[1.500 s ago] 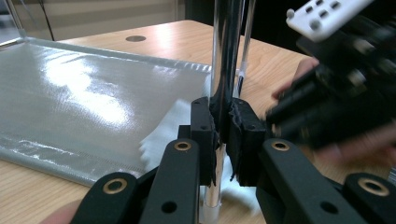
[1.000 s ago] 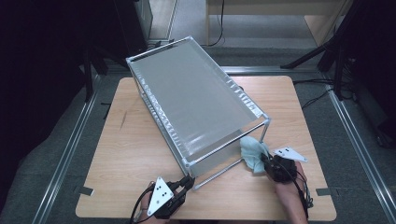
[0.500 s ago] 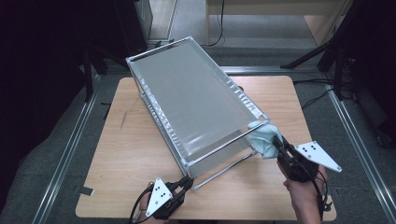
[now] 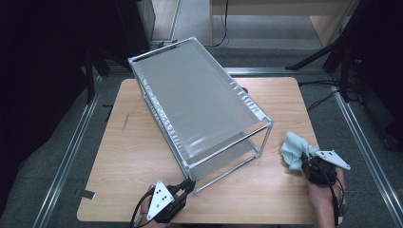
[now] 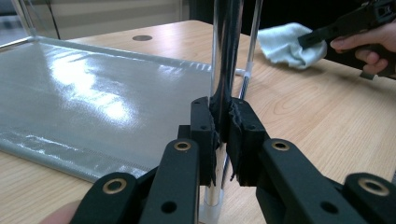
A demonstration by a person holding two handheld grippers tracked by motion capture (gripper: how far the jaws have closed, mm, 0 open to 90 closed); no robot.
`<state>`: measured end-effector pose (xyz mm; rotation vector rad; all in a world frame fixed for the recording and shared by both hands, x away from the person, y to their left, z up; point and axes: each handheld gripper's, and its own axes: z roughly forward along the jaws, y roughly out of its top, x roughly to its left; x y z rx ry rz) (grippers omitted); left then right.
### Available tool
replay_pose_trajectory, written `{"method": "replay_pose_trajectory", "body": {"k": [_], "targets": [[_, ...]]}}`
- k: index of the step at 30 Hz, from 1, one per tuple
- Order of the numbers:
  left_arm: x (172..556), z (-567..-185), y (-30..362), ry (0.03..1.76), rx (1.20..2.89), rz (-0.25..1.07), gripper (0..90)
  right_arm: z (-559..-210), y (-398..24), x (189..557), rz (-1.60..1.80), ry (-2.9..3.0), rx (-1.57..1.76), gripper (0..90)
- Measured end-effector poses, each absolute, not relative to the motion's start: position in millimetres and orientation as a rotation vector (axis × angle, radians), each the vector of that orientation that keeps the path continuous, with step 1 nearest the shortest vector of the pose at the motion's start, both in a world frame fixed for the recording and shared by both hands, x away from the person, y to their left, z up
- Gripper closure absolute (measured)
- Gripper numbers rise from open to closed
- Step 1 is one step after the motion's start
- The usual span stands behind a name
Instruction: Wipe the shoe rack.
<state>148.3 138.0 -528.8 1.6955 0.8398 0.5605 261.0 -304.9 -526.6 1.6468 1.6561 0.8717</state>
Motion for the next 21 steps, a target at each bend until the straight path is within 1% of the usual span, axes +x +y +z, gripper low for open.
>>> {"method": "replay_pose_trajectory", "body": {"k": [1,2,3,4,5,6,7,9,10,12,13,14,15,16,17,18,19,21], "targets": [[148.4,-528.7,138.5,0.840,1.697,0.562,81.9,-528.0,-304.4,261.9,0.891,1.678,1.639,67.0],[148.4,-528.7,138.8,0.842,1.697,0.564,81.9,-527.9,-303.3,262.7,0.920,1.698,1.624,56.0],[148.4,-528.7,138.8,0.842,1.697,0.564,81.9,-525.5,-301.1,262.7,0.951,1.710,1.613,48.4],[148.5,-528.6,139.5,0.846,1.696,0.566,81.9,-521.3,-298.3,261.9,0.986,1.719,1.583,43.6],[148.6,-528.6,140.1,0.846,1.697,0.566,81.9,-515.5,-294.2,260.1,1.023,1.722,1.552,40.8],[148.6,-528.6,140.1,0.846,1.697,0.566,81.9,-515.5,-294.2,260.1,1.023,1.722,1.552,40.8],[148.9,-528.7,140.8,0.850,1.695,0.567,81.9,-501.2,-281.9,254.9,1.110,1.732,1.461,39.8],[149.1,-528.6,141.2,0.852,1.695,0.569,81.9,-497.2,-276.8,253.5,1.142,1.744,1.427,40.2],[149.4,-528.5,142.0,0.857,1.694,0.570,81.8,-490.3,-258.2,251.1,1.206,1.797,1.339,42.6],[149.2,-528.6,142.6,0.862,1.691,0.569,81.9,-490.1,-241.9,251.5,1.225,1.840,1.272,45.5],[149.2,-528.6,142.6,0.862,1.691,0.569,81.9,-490.1,-241.9,251.5,1.225,1.840,1.272,45.5],[148.7,-528.4,143.4,0.866,1.692,0.571,81.9,-494.4,-222.7,256.1,1.226,1.878,1.247,52.3],[148.2,-528.3,144.0,0.867,1.693,0.571,81.9,-496.5,-216.4,258.1,1.207,1.877,1.255,55.5],[147.8,-528.3,144.7,0.867,1.693,0.573,81.9,-499.8,-209.2,261.5,1.176,1.876,1.255,57.4],[147.8,-528.3,144.7,0.867,1.693,0.573,81.9,-499.8,-209.2,261.5,1.176,1.876,1.255,57.4],[147.2,-528.3,145.7,0.869,1.693,0.573,81.9,-506.3,-198.1,267.6,1.131,1.837,1.273,69.7],[146.3,-528.2,146.9,0.872,1.691,0.568,81.9,-508.1,-196.1,269.5,1.129,1.824,1.283,75.3],[146.0,-528.2,147.7,0.877,1.688,0.565,81.9,-511.2,-193.2,274.2,1.161,1.796,1.327,81.2]]}}
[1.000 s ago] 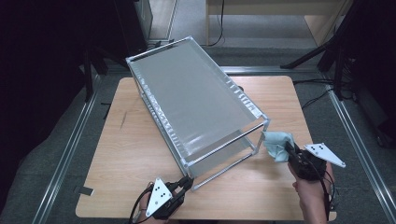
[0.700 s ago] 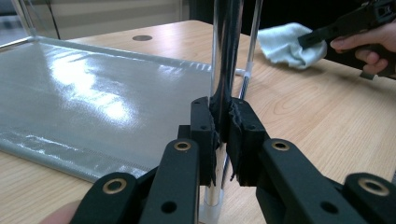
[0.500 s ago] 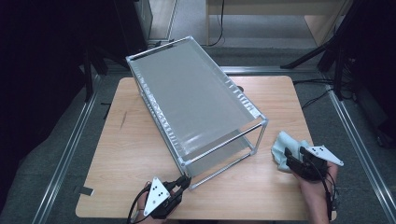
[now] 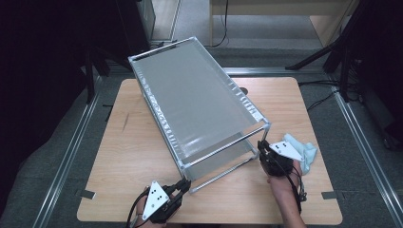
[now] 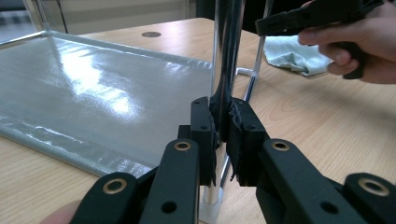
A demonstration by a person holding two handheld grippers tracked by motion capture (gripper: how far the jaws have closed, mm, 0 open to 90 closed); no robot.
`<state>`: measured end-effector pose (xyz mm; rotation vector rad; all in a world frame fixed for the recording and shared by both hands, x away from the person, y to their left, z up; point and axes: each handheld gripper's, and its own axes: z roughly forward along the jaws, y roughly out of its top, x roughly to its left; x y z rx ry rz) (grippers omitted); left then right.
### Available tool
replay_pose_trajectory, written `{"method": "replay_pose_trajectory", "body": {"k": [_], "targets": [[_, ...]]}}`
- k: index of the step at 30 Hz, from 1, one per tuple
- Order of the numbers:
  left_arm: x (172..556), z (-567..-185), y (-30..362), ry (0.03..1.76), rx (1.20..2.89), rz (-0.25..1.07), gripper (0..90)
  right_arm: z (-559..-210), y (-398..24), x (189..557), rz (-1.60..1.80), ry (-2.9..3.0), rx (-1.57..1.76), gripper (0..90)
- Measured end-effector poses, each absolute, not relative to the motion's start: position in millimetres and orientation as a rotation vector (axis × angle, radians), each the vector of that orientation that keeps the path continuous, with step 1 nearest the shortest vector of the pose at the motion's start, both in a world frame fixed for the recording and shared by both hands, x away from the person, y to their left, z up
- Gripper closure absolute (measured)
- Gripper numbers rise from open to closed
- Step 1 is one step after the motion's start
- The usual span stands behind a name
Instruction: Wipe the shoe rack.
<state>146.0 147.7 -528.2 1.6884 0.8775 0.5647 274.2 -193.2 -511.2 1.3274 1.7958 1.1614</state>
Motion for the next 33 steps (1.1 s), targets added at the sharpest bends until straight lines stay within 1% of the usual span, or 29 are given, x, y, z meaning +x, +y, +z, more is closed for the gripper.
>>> {"method": "replay_pose_trajectory", "body": {"k": [4,8,13,14,15,16,17,18,19,20,21,25,27,28,29,30,31,33], "targets": [[145.2,-528.3,147.0,0.884,1.686,0.567,81.9,-512.7,-187.5,279.2,1.162,1.784,1.322,82.0],[145.5,-528.2,143.5,0.886,1.687,0.569,81.9,-513.2,-179.6,292.1,1.156,1.776,1.320,82.3],[144.7,-528.1,129.6,0.880,1.688,0.545,82.0,-511.9,-157.3,324.2,1.117,1.758,1.335,82.2],[144.7,-528.1,129.6,0.880,1.688,0.545,81.9,-511.9,-157.3,324.2,1.117,1.758,1.335,82.2],[144.2,-528.0,125.4,0.879,1.690,0.542,81.9,-509.9,-150.8,340.3,1.129,1.790,1.340,80.9],[143.7,-528.0,122.8,0.874,1.692,0.543,81.9,-509.9,-150.8,340.3,1.129,1.790,1.340,80.9],[143.2,-527.8,118.7,0.864,1.701,0.545,81.9,-507.8,-149.0,349.1,1.176,1.823,1.373,69.2],[143.5,-527.7,116.4,0.862,1.703,0.544,81.9,-507.8,-149.0,349.1,1.176,1.823,1.373,69.2],[146.8,-527.1,110.3,0.869,1.702,0.543,81.9,-506.7,-147.7,346.9,1.213,1.841,1.387,60.9],[146.8,-527.1,110.3,0.869,1.702,0.543,81.9,-506.7,-147.7,346.9,1.213,1.841,1.387,60.9],[151.7,-527.0,103.6,0.870,1.700,0.540,81.8,-509.7,-148.1,337.3,1.237,1.859,1.379,53.8],[164.1,-527.0,90.9,0.870,1.698,0.546,81.8,-517.7,-151.7,307.3,1.212,1.889,1.321,45.3],[170.7,-527.6,85.3,0.870,1.691,0.552,81.8,-519.4,-156.3,288.7,1.221,1.899,1.287,42.0],[170.7,-527.6,85.3,0.870,1.691,0.552,81.7,-519.4,-156.3,288.7,1.221,1.899,1.287,42.0],[174.9,-527.9,82.5,0.868,1.688,0.557,81.5,-520.1,-159.1,279.7,1.238,1.902,1.281,40.6],[177.0,-528.2,80.9,0.869,1.684,0.559,81.5,-521.1,-162.8,269.6,1.253,1.907,1.277,38.1],[179.3,-529.0,80.0,0.864,1.677,0.552,77.9,-523.1,-167.3,256.7,1.283,1.911,1.285,34.3],[179.5,-530.9,81.1,0.820,1.707,0.532,65.7,-525.3,-168.5,245.5,1.288,1.938,1.277,29.6]]}}
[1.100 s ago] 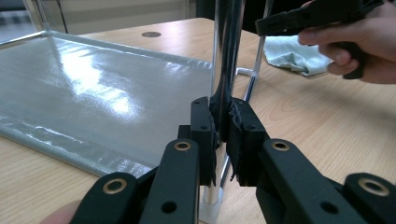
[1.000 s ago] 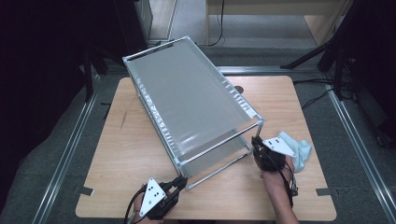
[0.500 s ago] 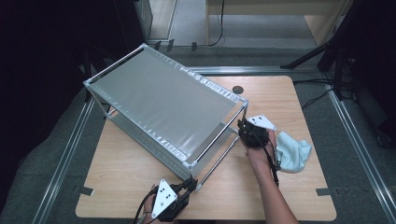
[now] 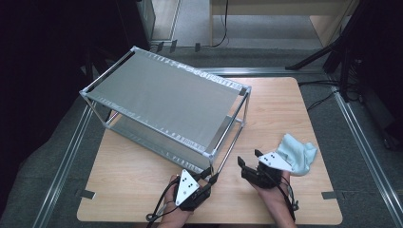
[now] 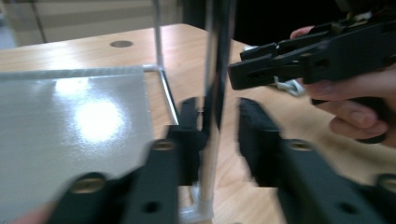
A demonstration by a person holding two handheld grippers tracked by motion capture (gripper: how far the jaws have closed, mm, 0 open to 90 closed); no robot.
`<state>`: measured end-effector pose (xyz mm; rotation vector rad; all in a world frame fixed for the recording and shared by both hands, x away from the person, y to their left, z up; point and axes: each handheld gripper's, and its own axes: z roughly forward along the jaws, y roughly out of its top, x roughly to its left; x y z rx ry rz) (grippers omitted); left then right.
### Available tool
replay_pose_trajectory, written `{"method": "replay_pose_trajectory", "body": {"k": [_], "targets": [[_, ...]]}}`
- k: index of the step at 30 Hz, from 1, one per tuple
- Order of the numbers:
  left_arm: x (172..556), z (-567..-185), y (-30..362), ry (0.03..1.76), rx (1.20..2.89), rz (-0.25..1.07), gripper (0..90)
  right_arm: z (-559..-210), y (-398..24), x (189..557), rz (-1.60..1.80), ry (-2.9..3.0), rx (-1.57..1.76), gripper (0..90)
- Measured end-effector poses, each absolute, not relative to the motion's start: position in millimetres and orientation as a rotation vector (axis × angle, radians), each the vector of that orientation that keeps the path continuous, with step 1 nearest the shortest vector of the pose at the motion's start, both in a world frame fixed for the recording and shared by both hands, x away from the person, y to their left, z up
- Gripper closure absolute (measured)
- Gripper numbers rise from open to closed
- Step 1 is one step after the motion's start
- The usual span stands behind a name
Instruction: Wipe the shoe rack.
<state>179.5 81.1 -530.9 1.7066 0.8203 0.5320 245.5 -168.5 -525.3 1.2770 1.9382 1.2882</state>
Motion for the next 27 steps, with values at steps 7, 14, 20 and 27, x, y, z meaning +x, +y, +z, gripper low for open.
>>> {"method": "replay_pose_trajectory", "body": {"k": [7,14,20,27], "targets": [[167.8,-528.9,109.9,0.842,1.723,0.522,45.9,-521.4,-149.8,218.1,1.352,2.011,1.236,14.0],[161.1,-531.8,173.5,0.964,1.729,0.581,40.9,-507.7,-106.4,193.5,1.439,2.069,1.074,12.5],[166.2,-537.2,210.5,1.099,1.651,0.626,40.9,-510.3,-82.5,189.1,1.445,2.064,1.032,42.3],[171.8,-537.4,230.3,1.158,1.616,0.655,41.4,-517.2,-81.7,193.6,1.419,2.068,1.036,71.6]]}}
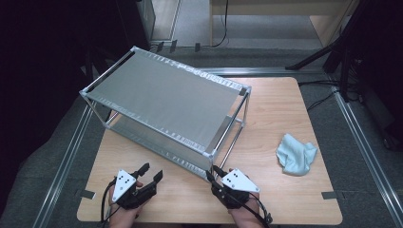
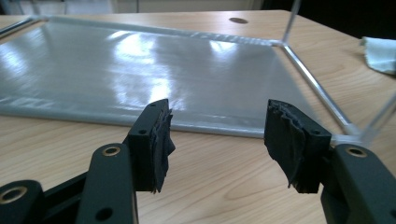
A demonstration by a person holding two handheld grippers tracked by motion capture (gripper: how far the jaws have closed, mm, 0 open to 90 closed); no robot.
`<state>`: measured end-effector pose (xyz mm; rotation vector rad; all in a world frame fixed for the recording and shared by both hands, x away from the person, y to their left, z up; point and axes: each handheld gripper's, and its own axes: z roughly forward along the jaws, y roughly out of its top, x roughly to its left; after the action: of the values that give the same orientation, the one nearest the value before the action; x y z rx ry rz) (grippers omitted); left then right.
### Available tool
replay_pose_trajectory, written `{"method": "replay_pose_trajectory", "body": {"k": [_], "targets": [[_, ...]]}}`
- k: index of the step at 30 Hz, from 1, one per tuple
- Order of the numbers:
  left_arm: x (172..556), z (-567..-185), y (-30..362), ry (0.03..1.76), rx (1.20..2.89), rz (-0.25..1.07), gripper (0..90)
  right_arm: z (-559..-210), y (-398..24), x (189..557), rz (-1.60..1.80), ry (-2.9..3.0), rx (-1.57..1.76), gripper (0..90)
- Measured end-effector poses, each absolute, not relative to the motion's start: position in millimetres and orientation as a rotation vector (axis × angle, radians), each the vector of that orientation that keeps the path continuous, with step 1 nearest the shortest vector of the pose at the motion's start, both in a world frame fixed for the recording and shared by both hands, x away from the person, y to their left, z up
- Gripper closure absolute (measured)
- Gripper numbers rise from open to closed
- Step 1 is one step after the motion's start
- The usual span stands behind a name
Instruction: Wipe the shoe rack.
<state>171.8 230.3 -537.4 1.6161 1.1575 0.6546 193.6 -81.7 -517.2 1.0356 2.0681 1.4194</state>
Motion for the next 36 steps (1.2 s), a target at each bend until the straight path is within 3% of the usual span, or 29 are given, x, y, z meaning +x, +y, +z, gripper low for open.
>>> {"method": "replay_pose_trajectory", "body": {"k": [3,10,21,24,27,31,33,36], "targets": [[175.7,-539.0,236.1,1.182,1.611,0.670,41.6,-517.6,-94.5,195.3,1.418,2.064,1.025,80.4],[177.9,-536.3,244.8,1.216,1.594,0.694,41.7,-516.2,-124.6,200.6,1.384,2.025,1.075,81.0],[181.9,-526.9,272.6,1.411,1.518,0.832,45.8,-515.0,-195.8,218.8,1.272,1.832,1.258,80.3],[189.1,-525.9,282.1,1.482,1.468,0.884,46.2,-514.0,-203.0,220.0,1.258,1.790,1.313,71.2],[204.8,-523.6,294.6,1.560,1.413,0.914,46.2,-512.6,-202.1,218.9,1.247,1.779,1.317,69.3],[222.0,-521.0,306.6,1.593,1.362,0.860,52.0,-510.0,-199.9,218.4,1.231,1.781,1.301,72.7],[238.6,-522.2,308.5,1.606,1.403,0.854,55.1,-509.8,-200.4,218.9,1.240,1.782,1.312,78.8],[252.9,-525.3,310.6,1.616,1.424,0.855,57.7,-509.5,-199.4,218.4,1.220,1.786,1.294,80.6]]}}
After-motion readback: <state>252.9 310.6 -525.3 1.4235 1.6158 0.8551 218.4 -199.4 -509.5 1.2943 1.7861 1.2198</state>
